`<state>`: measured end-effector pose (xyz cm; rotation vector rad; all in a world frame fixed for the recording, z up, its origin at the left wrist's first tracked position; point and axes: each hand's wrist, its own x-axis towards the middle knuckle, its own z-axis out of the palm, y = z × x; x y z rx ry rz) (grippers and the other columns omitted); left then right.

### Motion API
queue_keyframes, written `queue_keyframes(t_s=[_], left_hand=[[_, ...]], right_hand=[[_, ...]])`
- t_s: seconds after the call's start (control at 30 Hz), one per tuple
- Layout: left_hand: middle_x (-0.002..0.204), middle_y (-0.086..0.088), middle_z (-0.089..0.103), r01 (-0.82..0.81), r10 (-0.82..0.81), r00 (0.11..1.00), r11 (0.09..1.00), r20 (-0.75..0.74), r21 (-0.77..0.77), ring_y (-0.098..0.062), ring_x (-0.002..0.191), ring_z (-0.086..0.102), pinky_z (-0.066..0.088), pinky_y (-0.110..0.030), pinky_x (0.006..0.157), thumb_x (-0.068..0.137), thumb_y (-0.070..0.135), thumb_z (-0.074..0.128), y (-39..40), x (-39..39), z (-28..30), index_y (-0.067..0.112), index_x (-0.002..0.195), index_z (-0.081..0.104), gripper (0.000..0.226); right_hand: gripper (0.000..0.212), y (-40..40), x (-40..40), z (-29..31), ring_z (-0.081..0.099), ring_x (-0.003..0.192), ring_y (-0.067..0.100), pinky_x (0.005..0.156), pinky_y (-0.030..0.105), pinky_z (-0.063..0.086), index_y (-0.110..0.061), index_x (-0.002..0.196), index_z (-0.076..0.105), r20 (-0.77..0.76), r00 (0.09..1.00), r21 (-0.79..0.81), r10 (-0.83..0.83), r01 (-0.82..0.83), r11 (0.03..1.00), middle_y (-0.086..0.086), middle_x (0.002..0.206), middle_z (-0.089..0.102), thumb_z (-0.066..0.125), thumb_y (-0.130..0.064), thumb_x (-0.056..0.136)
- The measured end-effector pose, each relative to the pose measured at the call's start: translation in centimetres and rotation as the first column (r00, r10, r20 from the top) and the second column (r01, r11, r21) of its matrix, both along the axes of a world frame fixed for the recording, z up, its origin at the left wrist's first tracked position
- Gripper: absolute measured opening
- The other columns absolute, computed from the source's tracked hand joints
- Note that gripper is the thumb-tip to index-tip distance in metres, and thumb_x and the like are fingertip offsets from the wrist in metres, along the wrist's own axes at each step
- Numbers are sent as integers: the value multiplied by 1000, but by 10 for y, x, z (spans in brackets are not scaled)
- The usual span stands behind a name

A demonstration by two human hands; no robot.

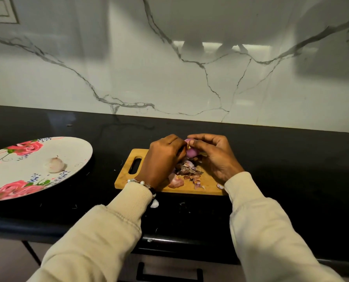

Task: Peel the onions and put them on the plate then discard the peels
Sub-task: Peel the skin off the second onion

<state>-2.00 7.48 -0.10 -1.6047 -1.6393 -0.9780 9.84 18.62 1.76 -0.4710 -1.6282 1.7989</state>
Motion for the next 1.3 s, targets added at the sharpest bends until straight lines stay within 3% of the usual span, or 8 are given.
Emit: queue_keyframes(t_s=[0.13, 0.3, 0.43, 0.6, 0.77, 0.97, 1.17, 1.3], left_hand=[[82, -11, 64, -72, 72, 995, 997, -66, 2, -24, 61, 60, 51, -35, 49, 87, 22, 50, 1, 3, 0, 2, 87, 66, 26], [82, -12, 61, -132, 132, 991, 991, -12, -2, -23, 56, 56, 48, -33, 44, 90, 24, 46, 4, 5, -1, 2, 87, 62, 27], [87, -8, 64, -39, 17, 962, 997, 271, 74, -18, 72, 59, 48, -29, 63, 89, 10, 61, 3, 3, 3, 4, 90, 64, 7], [97, -2, 73, -19, -82, 829, 985, 553, 174, -6, 80, 69, 57, -26, 76, 93, 3, 58, 2, 5, 7, 9, 107, 73, 21], [92, -6, 72, 42, -76, 951, 992, 301, 117, -13, 80, 67, 54, -26, 74, 88, 17, 67, 0, 3, 4, 10, 106, 75, 22], [95, -8, 65, 22, -34, 989, 996, 141, 83, -15, 83, 63, 53, -25, 72, 88, 12, 69, -1, 1, -2, 6, 104, 75, 18], [98, -12, 66, 6, -14, 996, 995, 88, 97, -22, 82, 65, 55, -31, 69, 93, 23, 52, -1, 1, 1, 1, 103, 71, 30], [105, -12, 59, -91, 91, 992, 996, 83, -3, -27, 76, 62, 55, -42, 58, 98, 28, 41, 1, 4, 3, 3, 104, 62, 33]], right_hand=[[17, -3, 0, 1, 71, 82, 24, 63, 30, 56, -1, 101, 73, -40, 999, -46, 10, -12, 999, 18, 95, 74, 72, -2, 84], [19, -4, -1, 0, 70, 82, 24, 67, 34, 56, -2, 104, 73, -12, 1000, -19, 12, -12, 1000, 16, 96, 75, 72, -3, 85], [20, -5, 0, 4, 72, 83, 24, 61, 30, 58, 1, 105, 71, -59, 998, -54, -11, 8, 999, 18, 98, 74, 71, -2, 85], [12, 0, 0, 5, 72, 91, 28, 66, 34, 61, -3, 98, 73, -116, 992, -128, -58, 43, 991, 20, 103, 72, 68, -2, 87], [14, -2, 1, 4, 72, 87, 24, 67, 33, 62, -1, 101, 72, -128, 992, -93, -13, 1, 996, 16, 99, 74, 67, -1, 88], [21, -3, 1, 2, 72, 85, 24, 69, 31, 58, 1, 107, 70, -132, 991, -53, 36, -44, 998, 16, 100, 75, 69, 0, 86], [24, -4, 0, 1, 71, 92, 28, 71, 36, 60, 1, 110, 70, -114, 992, -65, 47, -54, 996, 17, 104, 74, 70, -2, 86], [21, -6, 0, 2, 72, 88, 25, 65, 33, 60, 0, 108, 70, -128, 990, -82, 56, -67, 994, 16, 101, 74, 67, -1, 87]])
